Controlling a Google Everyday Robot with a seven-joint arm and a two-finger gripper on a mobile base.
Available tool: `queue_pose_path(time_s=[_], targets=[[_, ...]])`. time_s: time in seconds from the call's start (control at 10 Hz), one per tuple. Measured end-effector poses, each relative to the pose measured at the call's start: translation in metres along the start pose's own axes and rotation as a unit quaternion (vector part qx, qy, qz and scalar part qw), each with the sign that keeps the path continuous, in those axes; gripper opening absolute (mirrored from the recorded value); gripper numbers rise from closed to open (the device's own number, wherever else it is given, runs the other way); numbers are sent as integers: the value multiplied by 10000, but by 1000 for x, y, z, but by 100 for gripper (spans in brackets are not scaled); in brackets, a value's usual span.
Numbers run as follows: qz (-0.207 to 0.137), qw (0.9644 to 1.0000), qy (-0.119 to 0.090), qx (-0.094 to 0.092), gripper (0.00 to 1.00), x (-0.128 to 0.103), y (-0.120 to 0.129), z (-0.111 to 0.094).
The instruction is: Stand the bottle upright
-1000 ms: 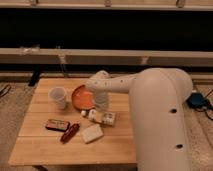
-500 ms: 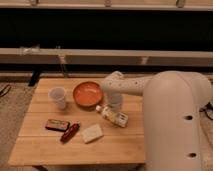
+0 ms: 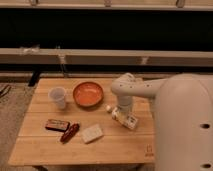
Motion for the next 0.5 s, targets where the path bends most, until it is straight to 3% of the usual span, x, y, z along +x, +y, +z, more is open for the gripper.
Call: queue_pose_path(time_s=[0.5], targets=[[235, 9997, 73, -39, 76, 24, -6, -4]])
